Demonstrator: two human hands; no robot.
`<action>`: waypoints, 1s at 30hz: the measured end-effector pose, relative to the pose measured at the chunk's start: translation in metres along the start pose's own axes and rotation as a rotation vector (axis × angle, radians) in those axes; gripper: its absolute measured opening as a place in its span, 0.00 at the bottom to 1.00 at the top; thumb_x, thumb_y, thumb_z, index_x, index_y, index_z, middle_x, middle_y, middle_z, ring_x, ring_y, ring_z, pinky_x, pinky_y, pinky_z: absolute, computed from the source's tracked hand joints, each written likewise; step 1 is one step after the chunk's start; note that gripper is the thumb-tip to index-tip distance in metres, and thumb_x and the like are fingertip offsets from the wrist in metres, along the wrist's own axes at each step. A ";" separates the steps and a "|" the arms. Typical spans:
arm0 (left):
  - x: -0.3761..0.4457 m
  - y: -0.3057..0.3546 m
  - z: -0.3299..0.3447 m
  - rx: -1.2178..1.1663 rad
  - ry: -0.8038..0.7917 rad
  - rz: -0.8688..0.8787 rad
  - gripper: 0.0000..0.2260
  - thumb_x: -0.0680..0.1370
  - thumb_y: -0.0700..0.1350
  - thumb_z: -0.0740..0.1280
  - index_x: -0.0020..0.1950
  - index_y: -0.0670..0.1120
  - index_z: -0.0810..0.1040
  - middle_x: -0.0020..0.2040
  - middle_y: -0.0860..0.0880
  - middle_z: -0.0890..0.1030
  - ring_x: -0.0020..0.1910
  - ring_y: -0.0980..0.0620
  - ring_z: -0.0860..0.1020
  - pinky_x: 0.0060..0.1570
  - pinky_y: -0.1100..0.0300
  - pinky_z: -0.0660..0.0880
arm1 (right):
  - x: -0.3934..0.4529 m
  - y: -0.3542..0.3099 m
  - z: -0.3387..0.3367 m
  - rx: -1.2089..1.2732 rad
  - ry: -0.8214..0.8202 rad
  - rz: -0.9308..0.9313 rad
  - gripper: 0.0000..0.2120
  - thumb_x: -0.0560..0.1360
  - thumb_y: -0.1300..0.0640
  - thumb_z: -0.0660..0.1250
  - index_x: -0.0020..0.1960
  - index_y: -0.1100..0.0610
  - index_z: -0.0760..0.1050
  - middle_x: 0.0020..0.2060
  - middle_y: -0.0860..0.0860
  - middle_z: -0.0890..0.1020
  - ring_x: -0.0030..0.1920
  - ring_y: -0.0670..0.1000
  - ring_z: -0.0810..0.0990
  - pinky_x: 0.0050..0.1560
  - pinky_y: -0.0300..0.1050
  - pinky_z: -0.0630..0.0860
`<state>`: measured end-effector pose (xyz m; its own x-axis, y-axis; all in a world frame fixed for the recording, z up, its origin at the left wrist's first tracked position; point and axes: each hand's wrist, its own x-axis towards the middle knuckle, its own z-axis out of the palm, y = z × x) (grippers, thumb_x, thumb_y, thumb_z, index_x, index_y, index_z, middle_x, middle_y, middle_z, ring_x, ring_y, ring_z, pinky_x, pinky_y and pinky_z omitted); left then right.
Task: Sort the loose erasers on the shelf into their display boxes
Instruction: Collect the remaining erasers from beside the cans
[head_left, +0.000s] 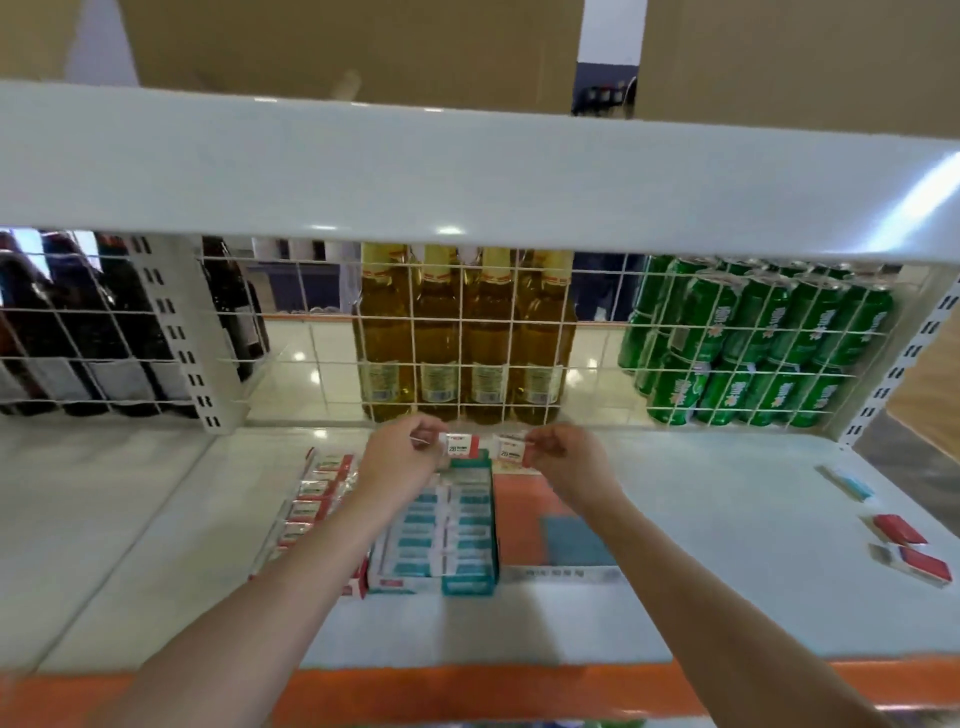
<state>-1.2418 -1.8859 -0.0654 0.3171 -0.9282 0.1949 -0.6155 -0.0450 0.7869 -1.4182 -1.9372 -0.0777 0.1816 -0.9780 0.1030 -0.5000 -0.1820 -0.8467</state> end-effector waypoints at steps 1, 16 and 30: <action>0.000 -0.007 -0.010 -0.006 0.012 -0.009 0.07 0.76 0.40 0.66 0.51 0.50 0.77 0.45 0.58 0.76 0.47 0.57 0.76 0.40 0.69 0.70 | 0.000 -0.006 0.010 -0.012 -0.018 -0.018 0.06 0.73 0.64 0.67 0.48 0.55 0.77 0.40 0.49 0.81 0.44 0.50 0.80 0.49 0.44 0.77; 0.005 -0.100 -0.085 0.003 0.081 -0.112 0.08 0.77 0.39 0.63 0.53 0.47 0.79 0.50 0.50 0.81 0.48 0.53 0.78 0.44 0.63 0.74 | -0.001 -0.060 0.112 -0.089 -0.122 -0.022 0.09 0.76 0.60 0.64 0.55 0.56 0.77 0.46 0.49 0.80 0.45 0.45 0.76 0.38 0.30 0.69; 0.020 -0.113 -0.088 0.145 -0.019 -0.115 0.08 0.77 0.42 0.64 0.52 0.43 0.82 0.50 0.48 0.82 0.49 0.51 0.79 0.46 0.62 0.70 | 0.004 -0.074 0.141 -0.265 -0.242 0.030 0.12 0.77 0.56 0.64 0.59 0.56 0.77 0.54 0.52 0.79 0.47 0.47 0.76 0.45 0.36 0.72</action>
<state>-1.1026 -1.8668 -0.0990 0.3782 -0.9207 0.0966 -0.6739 -0.2023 0.7106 -1.2613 -1.9136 -0.0876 0.3427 -0.9366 -0.0733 -0.7046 -0.2046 -0.6795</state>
